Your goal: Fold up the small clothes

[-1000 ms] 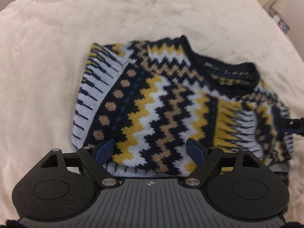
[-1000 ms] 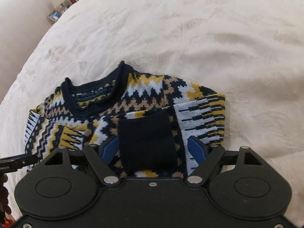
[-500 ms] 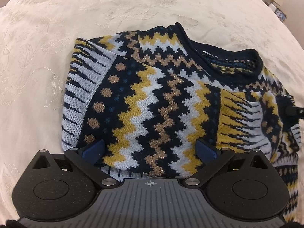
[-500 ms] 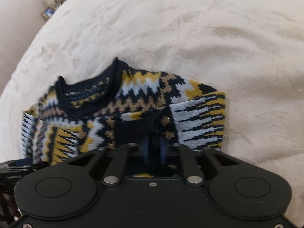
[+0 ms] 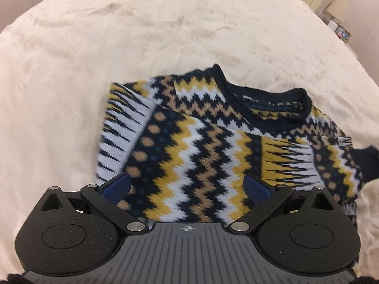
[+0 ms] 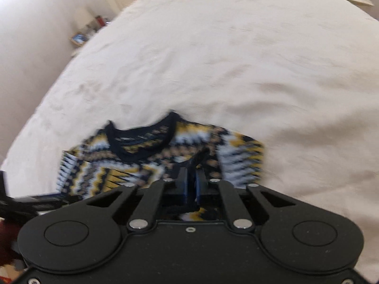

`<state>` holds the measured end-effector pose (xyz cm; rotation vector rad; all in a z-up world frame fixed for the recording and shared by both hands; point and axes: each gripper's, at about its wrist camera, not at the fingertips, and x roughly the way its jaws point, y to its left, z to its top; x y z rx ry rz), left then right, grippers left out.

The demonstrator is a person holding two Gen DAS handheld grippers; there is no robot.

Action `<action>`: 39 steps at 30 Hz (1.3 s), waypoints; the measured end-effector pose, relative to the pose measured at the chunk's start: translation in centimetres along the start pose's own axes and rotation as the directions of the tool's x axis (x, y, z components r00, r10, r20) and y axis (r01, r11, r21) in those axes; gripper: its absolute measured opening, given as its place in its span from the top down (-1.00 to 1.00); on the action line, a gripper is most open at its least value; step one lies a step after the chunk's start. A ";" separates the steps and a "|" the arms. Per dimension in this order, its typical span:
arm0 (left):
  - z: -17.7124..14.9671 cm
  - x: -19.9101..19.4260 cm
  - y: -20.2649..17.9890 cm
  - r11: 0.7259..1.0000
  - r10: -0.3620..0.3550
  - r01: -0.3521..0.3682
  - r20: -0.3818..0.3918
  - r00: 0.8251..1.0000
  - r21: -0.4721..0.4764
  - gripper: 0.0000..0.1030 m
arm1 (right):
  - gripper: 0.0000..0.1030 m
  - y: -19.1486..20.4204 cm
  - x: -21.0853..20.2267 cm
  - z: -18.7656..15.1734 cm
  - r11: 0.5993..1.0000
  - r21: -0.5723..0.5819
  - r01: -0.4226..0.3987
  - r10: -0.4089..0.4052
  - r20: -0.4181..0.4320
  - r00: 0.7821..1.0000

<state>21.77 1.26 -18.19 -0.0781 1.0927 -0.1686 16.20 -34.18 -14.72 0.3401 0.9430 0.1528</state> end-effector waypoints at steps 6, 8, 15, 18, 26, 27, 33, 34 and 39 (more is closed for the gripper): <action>0.3 0.9 1.3 0.999 0.047 -0.047 -0.012 0.999 -0.005 -0.99 | 0.83 -1.3 2.0 -1.5 0.998 0.008 0.058 -0.057 -0.083 0.995; 0.2 1.4 1.7 0.998 0.059 -0.059 -0.026 0.998 -0.001 -0.99 | 0.83 -1.3 2.5 -2.2 0.996 -0.010 0.088 -0.089 -0.105 0.990; -0.8 4.2 3.0 0.995 0.099 -0.098 -0.114 0.989 0.014 -1.00 | 0.82 -2.4 4.4 -3.9 0.991 0.012 0.134 -0.130 -0.167 0.977; -0.9 4.6 3.5 0.996 0.081 -0.085 -0.118 0.990 -0.028 -1.00 | 0.70 -2.3 5.0 -4.1 0.989 0.017 0.148 -0.142 -0.177 0.974; -0.6 4.7 3.5 0.997 0.075 -0.078 -0.110 0.991 -0.025 -1.00 | -0.10 -1.7 3.9 -4.3 0.974 -0.001 0.228 -0.226 -0.134 0.965; -0.7 4.5 3.4 0.997 0.076 -0.079 -0.106 0.991 -0.026 -1.00 | -0.11 -1.3 3.5 -4.2 0.973 -0.010 0.230 -0.230 -0.121 0.966; -0.7 2.6 2.6 0.996 0.083 -0.086 -0.089 0.993 -0.027 -1.00 | -0.43 2.3 2.9 -3.9 0.978 -0.108 0.180 -0.185 -0.040 0.982; -0.9 2.3 2.5 0.996 0.082 -0.084 -0.088 0.993 -0.022 -1.00 | -0.46 2.8 3.2 -3.8 0.981 -0.117 0.157 -0.163 -0.046 0.986; -2.3 0.8 1.6 0.997 0.073 -0.072 -0.078 0.994 0.015 -1.00 | -0.52 4.7 5.8 -3.9 0.978 -0.176 0.108 -0.129 -0.112 0.985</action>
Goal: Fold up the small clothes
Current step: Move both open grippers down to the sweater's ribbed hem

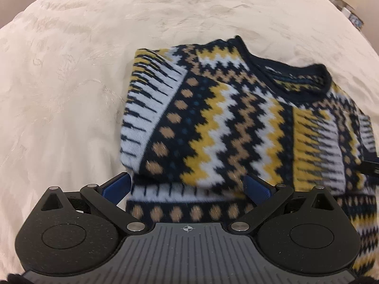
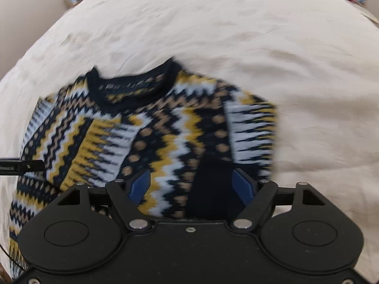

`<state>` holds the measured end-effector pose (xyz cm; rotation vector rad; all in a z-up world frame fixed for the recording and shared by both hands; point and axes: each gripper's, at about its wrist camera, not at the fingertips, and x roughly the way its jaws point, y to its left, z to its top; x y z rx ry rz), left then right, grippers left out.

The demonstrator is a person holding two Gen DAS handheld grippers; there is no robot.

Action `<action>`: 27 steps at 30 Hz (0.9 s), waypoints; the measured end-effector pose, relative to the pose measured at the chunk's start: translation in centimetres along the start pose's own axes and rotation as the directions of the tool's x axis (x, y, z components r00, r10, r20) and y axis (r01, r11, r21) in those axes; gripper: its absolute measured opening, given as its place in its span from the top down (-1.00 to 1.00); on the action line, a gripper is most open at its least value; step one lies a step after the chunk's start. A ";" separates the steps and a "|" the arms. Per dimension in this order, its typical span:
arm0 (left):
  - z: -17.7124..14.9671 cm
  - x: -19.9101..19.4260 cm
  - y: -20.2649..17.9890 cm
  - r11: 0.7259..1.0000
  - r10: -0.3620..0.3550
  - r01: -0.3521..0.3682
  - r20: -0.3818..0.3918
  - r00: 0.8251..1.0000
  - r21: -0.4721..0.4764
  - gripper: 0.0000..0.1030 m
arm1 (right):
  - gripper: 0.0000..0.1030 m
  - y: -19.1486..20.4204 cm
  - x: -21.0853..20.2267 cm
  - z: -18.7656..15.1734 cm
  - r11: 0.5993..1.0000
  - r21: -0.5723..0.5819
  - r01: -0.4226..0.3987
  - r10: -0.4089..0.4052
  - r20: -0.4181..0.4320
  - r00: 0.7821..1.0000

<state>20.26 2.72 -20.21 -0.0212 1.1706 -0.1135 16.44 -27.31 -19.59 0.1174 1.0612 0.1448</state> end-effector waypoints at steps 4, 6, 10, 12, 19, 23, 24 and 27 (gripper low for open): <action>-1.3 -0.5 -0.3 1.000 0.007 -0.007 -0.012 1.000 0.021 -1.00 | -0.52 -0.8 1.6 -1.1 0.999 0.019 0.027 -0.025 -0.061 0.998; -1.9 -0.9 -0.2 1.000 0.011 -0.010 -0.017 1.000 0.017 -1.00 | -0.51 -1.0 1.6 -1.2 1.000 0.016 0.018 -0.017 -0.058 0.998; -2.8 -1.9 0.0 1.000 0.023 -0.022 -0.014 1.000 0.008 -1.00 | -0.53 -0.8 1.1 -1.2 1.000 0.013 0.017 -0.017 -0.052 0.999; -3.2 -2.7 0.0 1.000 0.030 -0.030 -0.005 1.000 0.005 -1.00 | -0.53 -0.8 0.1 -1.2 0.999 0.034 0.000 0.001 -0.032 0.999; -4.3 -5.4 -1.0 0.997 0.075 -0.076 0.031 0.997 0.027 -1.00 | -0.77 -0.7 -3.9 -2.9 0.995 0.047 -0.084 0.082 0.054 0.995; -5.2 -6.9 -1.9 0.994 0.092 -0.094 0.041 0.995 0.049 -1.00 | -0.93 -0.8 -5.1 -3.8 0.992 0.047 -0.120 0.117 0.076 0.990; -5.4 -7.3 -2.1 0.994 0.096 -0.098 0.043 0.994 0.054 -1.00 | -0.96 -0.9 -5.3 -4.1 0.990 0.046 -0.131 0.127 0.080 0.989; -6.1 -8.2 -2.6 0.992 0.107 -0.110 0.053 0.993 0.059 -1.00 | -0.99 -1.1 -5.8 -5.0 0.986 0.043 -0.160 0.156 0.087 0.984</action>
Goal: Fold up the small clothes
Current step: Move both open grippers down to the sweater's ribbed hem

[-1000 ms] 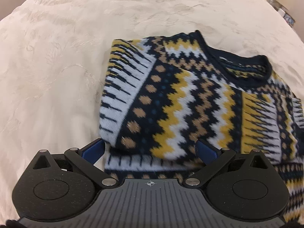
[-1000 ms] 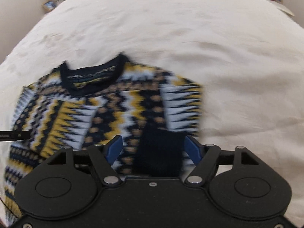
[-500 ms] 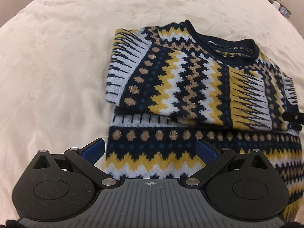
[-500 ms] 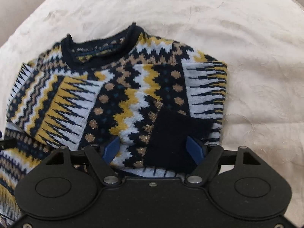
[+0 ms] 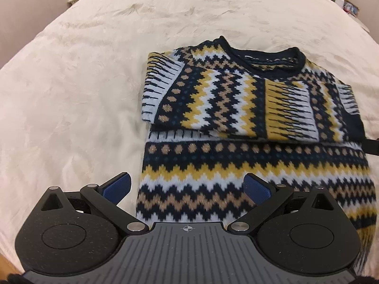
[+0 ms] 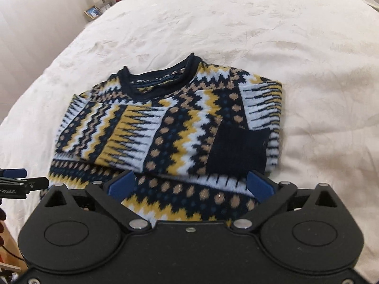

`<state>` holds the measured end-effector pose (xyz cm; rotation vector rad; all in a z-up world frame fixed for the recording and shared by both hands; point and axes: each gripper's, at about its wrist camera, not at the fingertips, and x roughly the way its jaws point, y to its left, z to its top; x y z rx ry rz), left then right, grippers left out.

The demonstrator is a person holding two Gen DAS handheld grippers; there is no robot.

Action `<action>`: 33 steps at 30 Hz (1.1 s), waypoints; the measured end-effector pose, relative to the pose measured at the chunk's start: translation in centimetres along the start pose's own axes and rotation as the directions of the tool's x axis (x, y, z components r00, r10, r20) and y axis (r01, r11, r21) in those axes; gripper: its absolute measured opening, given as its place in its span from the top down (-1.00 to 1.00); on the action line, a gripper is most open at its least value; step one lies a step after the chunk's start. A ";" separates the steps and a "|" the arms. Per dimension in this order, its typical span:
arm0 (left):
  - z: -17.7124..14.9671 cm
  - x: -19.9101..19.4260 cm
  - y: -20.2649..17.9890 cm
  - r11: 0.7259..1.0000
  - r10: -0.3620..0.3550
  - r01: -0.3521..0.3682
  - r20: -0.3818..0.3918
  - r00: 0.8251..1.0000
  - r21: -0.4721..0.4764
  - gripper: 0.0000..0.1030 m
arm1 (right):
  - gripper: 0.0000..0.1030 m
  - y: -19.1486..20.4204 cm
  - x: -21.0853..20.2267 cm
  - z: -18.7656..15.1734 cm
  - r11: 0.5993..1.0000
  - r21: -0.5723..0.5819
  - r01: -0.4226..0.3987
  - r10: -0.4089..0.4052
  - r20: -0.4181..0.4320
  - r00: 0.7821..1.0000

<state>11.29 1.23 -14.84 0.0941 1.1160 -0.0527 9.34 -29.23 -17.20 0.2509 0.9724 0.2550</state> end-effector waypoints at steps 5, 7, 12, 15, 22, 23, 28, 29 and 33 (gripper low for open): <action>-1.3 -1.4 -0.6 1.000 0.004 -0.004 0.003 1.000 -0.002 -1.00 | -0.99 -0.1 -0.9 -1.5 0.999 -0.017 -0.033 0.033 -0.005 0.999; -1.8 -1.7 -0.7 1.000 0.000 0.000 -0.002 1.000 0.002 -1.00 | -0.99 0.0 -1.2 -2.1 0.999 -0.028 -0.036 0.036 -0.010 0.999; -3.6 -1.9 -0.5 1.000 -0.022 0.022 -0.018 1.000 0.002 -1.00 | -0.99 0.2 -2.1 -3.8 0.999 -0.037 -0.027 0.026 -0.018 0.999; -4.9 -2.0 -0.2 0.999 -0.041 0.042 -0.026 0.999 0.013 -1.00 | -0.99 0.3 -2.9 -5.0 1.000 -0.023 -0.017 0.016 -0.019 1.000; -8.6 -2.8 1.9 0.996 -0.093 0.093 -0.033 0.995 0.004 -1.00 | -0.99 0.9 -4.7 -8.5 0.999 0.021 0.029 -0.028 -0.041 0.999; -9.2 -2.9 2.3 0.995 -0.098 0.098 -0.033 0.995 -0.001 -1.00 | -0.99 0.9 -4.9 -9.0 0.999 0.032 0.031 -0.029 -0.048 0.998; -11.9 -3.2 3.9 0.993 -0.114 0.115 -0.043 0.993 0.016 -1.00 | -0.99 1.6 -5.8 -11.7 0.996 0.068 0.049 -0.043 -0.093 0.995; -12.5 -3.2 4.2 0.993 -0.116 0.118 -0.045 0.992 0.026 -1.00 | -0.99 1.8 -6.1 -12.3 0.996 0.074 0.051 -0.044 -0.095 0.994; -14.7 -3.0 5.0 0.989 -0.137 0.139 -0.050 0.989 0.049 -1.00 | -0.99 2.3 -6.8 -14.6 0.992 0.109 0.058 -0.046 -0.107 0.993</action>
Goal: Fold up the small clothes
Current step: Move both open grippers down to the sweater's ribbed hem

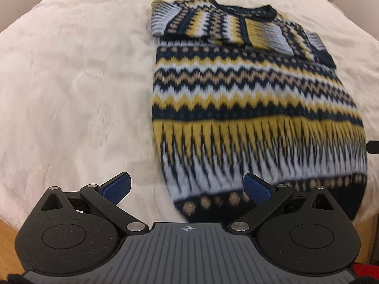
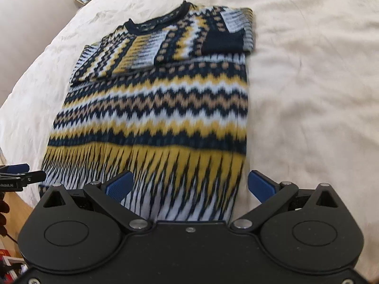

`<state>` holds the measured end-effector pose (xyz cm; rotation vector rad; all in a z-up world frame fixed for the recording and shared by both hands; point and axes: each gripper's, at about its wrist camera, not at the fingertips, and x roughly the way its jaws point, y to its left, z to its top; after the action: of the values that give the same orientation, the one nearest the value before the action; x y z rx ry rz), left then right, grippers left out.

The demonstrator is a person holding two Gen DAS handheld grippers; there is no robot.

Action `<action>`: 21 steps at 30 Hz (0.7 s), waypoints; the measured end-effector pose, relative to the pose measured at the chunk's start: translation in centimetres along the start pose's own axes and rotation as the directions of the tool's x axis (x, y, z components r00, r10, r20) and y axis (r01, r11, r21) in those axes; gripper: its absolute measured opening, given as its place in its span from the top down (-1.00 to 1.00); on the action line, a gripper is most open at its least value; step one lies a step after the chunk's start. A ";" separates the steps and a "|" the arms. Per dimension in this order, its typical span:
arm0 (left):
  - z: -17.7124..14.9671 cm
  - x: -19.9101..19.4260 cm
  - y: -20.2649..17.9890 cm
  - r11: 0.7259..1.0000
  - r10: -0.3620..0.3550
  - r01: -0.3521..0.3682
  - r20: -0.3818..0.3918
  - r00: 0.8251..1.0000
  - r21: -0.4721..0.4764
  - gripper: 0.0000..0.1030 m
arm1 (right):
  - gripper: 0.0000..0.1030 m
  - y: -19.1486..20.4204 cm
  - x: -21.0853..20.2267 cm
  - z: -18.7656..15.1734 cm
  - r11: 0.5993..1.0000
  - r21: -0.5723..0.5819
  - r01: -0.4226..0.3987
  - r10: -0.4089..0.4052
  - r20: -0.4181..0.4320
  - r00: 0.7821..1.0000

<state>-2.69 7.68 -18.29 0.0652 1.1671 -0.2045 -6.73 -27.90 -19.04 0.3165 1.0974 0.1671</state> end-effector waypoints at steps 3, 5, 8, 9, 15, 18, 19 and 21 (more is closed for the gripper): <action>-1.4 0.4 0.3 1.000 -0.023 0.023 -0.005 1.000 0.016 -1.00 | -0.99 0.4 0.0 -1.6 1.000 0.011 -0.001 0.001 -0.006 1.000; -2.2 0.7 0.3 0.999 -0.038 0.038 -0.010 0.999 0.025 -1.00 | -0.99 0.7 0.1 -2.6 1.000 0.011 -0.002 0.002 -0.013 1.000; -2.9 1.2 0.1 0.998 -0.053 0.053 -0.015 0.999 0.041 -1.00 | -0.99 0.9 0.4 -3.7 1.000 0.021 -0.006 0.007 -0.018 1.000; -3.1 1.3 0.1 0.997 -0.057 0.058 -0.014 0.998 0.046 -1.00 | -0.99 0.9 0.5 -4.1 1.000 0.024 -0.006 0.007 -0.020 1.000; -3.1 2.5 -0.4 0.995 -0.064 0.065 -0.028 0.998 0.071 -1.00 | -0.99 0.6 1.8 -5.7 0.998 0.058 -0.037 0.040 -0.051 0.998; -3.0 3.0 -0.5 0.996 -0.061 0.064 -0.043 0.997 0.067 -1.00 | -0.99 0.2 2.3 -6.1 0.994 0.095 -0.047 0.052 -0.042 0.998; -3.0 3.2 -0.5 0.996 -0.062 0.065 -0.048 0.997 0.064 -1.00 | -0.99 0.0 2.4 -6.2 0.993 0.111 -0.051 0.055 -0.036 0.998; -2.9 3.5 -0.5 0.996 -0.065 0.069 -0.058 0.996 0.056 -1.00 | -1.00 -0.4 2.6 -6.2 0.987 0.147 -0.058 0.062 -0.026 0.998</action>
<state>-4.09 7.23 -22.67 0.0834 1.2204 -0.2974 -11.12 -26.49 -24.02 0.4797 1.1339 0.1460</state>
